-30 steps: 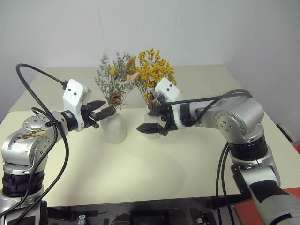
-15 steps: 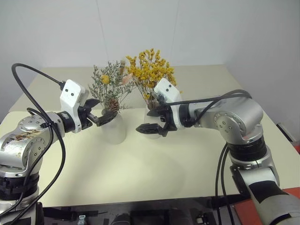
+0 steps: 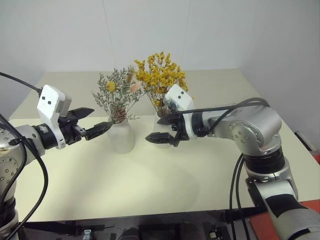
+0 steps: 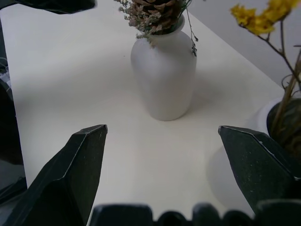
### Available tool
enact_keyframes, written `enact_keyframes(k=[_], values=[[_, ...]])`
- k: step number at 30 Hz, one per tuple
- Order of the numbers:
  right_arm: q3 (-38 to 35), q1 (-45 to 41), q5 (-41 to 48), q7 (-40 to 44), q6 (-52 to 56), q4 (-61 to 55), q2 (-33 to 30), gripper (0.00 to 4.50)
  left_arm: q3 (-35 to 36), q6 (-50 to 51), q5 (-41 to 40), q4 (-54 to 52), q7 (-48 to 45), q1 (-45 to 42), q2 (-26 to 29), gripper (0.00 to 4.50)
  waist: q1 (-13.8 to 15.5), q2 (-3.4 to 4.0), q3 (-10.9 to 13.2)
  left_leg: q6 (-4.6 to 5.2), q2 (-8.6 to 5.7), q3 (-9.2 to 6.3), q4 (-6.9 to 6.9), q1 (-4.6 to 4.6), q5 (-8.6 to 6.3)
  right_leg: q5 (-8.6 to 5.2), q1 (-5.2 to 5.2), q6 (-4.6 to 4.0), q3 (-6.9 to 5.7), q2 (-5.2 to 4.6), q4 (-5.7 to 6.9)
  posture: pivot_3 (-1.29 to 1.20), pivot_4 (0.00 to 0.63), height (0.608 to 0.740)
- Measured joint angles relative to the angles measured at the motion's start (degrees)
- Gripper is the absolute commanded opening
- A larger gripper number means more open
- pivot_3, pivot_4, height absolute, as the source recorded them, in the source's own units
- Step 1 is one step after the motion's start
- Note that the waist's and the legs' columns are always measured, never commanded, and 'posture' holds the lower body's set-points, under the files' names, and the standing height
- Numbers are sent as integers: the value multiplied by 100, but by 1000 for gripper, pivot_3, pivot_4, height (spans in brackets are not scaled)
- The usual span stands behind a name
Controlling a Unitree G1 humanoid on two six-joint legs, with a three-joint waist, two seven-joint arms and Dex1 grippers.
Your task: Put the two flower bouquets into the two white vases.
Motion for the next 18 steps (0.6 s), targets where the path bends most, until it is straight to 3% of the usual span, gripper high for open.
enact_keyframes(k=[11, 18], values=[[-451, 192, 205, 20, 152, -401, -411, 4500, 336, -910, -464, -309, -444, 461, -276, 4486, 23, 0, 0, 0, 0, 0, 0, 3, 0, 0, 6, -1, -1, 0, -4, 0, 150, 740], [-801, 635, 357, -139, 440, -885, -573, 4500, -469, -1387, -261, -11, -868, 331, -115, 4486, 25, 0, 0, 0, -1, 0, -1, 20, 0, -1, 26, 0, -2, 2, -8, 0, 150, 740]])
